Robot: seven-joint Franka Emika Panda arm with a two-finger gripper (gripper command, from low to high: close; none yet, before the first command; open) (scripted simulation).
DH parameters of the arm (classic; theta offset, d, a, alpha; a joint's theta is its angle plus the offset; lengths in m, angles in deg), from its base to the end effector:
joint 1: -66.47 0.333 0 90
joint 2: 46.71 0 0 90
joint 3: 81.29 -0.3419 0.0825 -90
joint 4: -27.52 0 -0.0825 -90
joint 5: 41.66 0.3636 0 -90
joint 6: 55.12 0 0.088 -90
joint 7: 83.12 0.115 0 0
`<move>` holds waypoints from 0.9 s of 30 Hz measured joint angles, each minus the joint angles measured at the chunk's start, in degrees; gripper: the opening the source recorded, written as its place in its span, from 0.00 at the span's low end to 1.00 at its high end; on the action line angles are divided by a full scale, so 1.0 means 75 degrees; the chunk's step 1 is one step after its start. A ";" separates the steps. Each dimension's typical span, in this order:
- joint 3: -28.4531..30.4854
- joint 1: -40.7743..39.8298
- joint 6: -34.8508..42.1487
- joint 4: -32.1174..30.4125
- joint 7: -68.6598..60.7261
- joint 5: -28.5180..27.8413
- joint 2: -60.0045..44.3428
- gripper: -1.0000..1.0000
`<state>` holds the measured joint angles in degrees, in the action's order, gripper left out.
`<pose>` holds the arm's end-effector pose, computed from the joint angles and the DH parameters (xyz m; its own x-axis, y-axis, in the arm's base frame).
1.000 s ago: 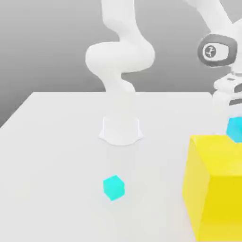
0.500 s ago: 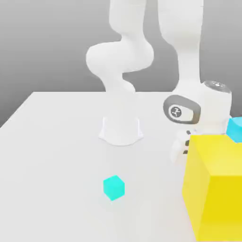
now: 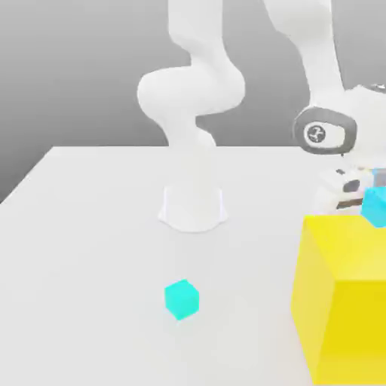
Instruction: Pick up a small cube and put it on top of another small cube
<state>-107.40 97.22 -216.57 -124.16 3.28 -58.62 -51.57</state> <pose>0.2208 0.3669 0.2624 0.9661 -0.2428 0.0880 -0.2358 -0.9683 -0.0823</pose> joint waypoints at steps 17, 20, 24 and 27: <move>0.0295 -0.1678 0.4518 0.3850 -0.5331 0.1466 0.0392 0.00; 0.0484 -0.2102 0.5324 0.4344 -0.6110 0.1884 0.0531 0.00; 0.0618 -0.2818 0.5860 0.4663 -0.6847 0.2238 0.0549 0.00; 0.0391 -0.2772 0.5157 0.4230 -0.6827 0.2113 0.0236 1.00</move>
<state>-104.47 76.44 -177.89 -92.44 -47.93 -42.76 -49.80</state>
